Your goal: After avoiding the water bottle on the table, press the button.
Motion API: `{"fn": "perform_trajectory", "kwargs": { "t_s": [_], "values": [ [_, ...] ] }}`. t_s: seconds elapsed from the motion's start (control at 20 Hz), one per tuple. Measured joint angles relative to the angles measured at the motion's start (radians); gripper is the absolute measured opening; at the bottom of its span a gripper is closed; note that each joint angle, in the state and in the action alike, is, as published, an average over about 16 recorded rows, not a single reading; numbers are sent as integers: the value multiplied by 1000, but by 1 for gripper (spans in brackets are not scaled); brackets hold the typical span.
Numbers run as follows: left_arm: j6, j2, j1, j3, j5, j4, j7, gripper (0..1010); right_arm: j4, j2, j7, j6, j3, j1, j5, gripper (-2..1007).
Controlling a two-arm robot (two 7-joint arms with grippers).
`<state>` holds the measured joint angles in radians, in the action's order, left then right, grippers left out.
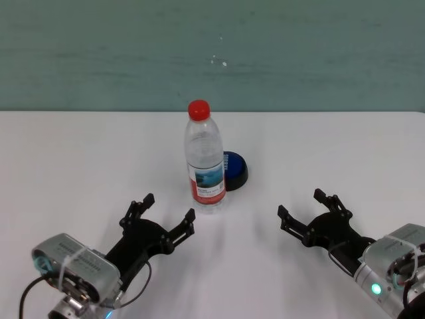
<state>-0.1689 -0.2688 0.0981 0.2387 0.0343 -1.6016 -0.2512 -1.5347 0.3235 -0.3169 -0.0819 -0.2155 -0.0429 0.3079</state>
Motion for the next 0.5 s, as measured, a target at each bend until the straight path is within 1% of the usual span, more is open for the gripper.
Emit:
{"fn": "perform_trajectory", "kwargs": {
  "t_s": [0.5],
  "values": [
    [0, 0, 0, 0, 0, 0, 0, 1000, 0, 0, 0, 0, 0, 0, 0, 1003]
  ]
}}
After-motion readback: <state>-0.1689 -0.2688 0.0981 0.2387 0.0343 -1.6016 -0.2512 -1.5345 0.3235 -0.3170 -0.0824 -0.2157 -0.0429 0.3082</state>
